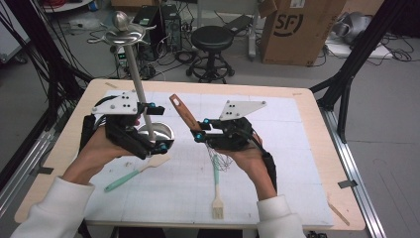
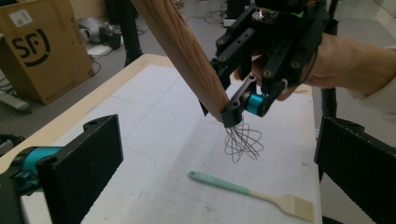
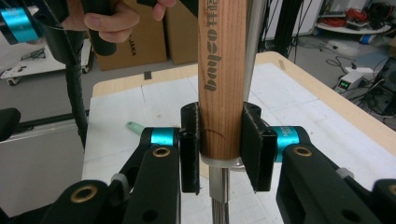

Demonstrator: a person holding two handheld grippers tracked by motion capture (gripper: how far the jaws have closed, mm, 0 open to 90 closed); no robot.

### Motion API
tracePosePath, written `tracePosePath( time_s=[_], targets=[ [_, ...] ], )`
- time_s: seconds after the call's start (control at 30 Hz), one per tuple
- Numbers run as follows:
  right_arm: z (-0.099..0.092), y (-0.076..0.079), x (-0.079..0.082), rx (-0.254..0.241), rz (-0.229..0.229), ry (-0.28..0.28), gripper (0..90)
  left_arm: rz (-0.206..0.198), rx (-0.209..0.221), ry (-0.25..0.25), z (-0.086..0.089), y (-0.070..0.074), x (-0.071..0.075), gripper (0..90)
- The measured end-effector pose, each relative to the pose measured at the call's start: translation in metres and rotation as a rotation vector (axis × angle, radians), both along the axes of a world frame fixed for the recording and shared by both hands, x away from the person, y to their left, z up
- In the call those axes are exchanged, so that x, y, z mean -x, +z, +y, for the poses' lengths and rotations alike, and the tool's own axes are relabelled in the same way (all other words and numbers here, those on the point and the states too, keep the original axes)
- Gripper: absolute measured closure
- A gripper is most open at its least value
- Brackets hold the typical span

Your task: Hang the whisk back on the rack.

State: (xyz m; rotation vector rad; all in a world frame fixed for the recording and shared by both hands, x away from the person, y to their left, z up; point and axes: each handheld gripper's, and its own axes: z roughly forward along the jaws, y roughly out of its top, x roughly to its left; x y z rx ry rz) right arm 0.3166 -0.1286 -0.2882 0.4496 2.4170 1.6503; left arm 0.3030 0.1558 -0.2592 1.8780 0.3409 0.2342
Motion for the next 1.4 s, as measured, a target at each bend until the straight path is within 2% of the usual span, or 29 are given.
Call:
tracePosePath(
  time_s=[0.33,0.4,0.73,0.93,1.13,1.4],
  targets=[
    [0.001,0.001,0.001,-0.021,-0.005,-0.015,70.2,0.022,-0.008,0.0,-0.017,0.006,-0.003,2.6],
    [0.001,0.001,0.001,-0.022,-0.015,-0.017,70.2,0.026,-0.008,-0.007,-0.02,0.007,-0.004,7.6],
    [0.002,0.001,0.002,-0.034,-0.006,-0.019,70.2,0.037,0.02,-0.006,-0.028,0.008,-0.007,17.9],
    [0.002,0.0,0.001,-0.041,0.0,-0.018,70.2,0.041,0.027,-0.012,-0.029,0.007,-0.008,29.5],
    [0.003,0.001,0.001,-0.048,0.002,-0.015,70.2,0.043,0.054,-0.01,-0.029,0.01,-0.007,34.9],
    [0.006,0.002,0.002,-0.045,0.005,-0.018,70.2,0.031,0.052,0.008,-0.03,0.01,-0.007,44.0]
  ],
)
